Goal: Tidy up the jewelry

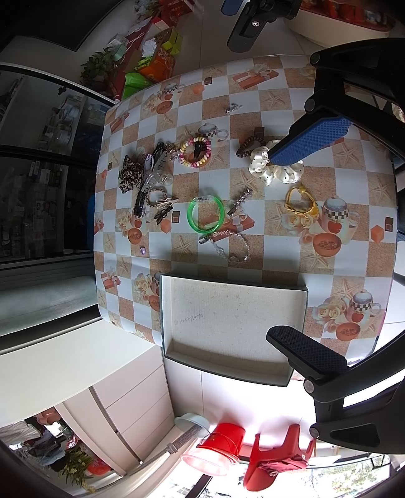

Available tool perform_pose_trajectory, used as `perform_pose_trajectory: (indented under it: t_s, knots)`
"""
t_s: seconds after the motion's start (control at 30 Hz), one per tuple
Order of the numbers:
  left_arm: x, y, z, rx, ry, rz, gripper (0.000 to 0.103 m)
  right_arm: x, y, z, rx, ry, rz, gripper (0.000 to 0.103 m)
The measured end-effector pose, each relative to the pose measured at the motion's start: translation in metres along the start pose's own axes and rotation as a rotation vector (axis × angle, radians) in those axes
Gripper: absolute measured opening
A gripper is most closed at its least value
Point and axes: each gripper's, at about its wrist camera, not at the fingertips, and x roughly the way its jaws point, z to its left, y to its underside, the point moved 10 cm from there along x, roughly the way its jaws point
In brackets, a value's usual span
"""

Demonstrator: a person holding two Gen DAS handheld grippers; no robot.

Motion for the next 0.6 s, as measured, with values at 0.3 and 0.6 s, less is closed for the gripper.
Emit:
perform_pose_trajectory:
  t_s: [0.3,0.6]
  knots:
    - [0.0002,0.0004,0.0,0.0,0.0,0.002,0.103,0.0012,0.0002,-0.0003,0.001,0.0,0.002,0.103]
    - [0.0082,0.0057,0.0036,-0.008,0.013,0.035,0.103,0.0086,0.0035,-0.0065,0.029,-0.01,0.028,0.103]
